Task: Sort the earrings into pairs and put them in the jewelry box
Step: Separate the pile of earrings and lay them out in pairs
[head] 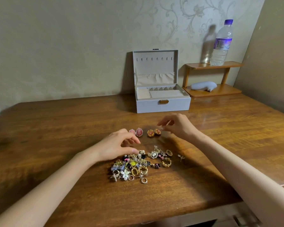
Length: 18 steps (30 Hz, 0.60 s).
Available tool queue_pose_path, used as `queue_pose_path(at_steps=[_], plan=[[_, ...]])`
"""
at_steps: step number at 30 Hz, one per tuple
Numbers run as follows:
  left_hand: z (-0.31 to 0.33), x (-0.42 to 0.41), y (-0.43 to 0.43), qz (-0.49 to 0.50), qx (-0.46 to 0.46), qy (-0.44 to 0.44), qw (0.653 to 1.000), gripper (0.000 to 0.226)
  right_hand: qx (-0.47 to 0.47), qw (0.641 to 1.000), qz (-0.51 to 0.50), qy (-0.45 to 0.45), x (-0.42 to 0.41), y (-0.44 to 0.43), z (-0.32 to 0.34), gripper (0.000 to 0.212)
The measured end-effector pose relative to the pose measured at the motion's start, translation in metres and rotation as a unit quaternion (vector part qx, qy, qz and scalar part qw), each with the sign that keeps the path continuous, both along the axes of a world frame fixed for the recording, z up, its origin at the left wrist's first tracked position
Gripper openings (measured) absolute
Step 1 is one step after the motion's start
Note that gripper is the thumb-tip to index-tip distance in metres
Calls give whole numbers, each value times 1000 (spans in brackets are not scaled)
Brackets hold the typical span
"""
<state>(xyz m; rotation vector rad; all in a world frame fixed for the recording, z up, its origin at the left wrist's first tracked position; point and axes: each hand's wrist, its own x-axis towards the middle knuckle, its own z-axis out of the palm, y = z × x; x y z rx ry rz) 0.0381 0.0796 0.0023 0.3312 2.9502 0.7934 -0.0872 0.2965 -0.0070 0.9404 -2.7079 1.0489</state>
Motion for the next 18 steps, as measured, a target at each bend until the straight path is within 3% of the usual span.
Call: queue_pose_path(at_steps=[8,18], plan=[[-3,6,5,-27,5,-35,999,28,98,995,29,-6,-1,-6,1,27],[2,23,-1,-36,28,-65,997,28,86,996,-30,16,5,-4,-4,27]])
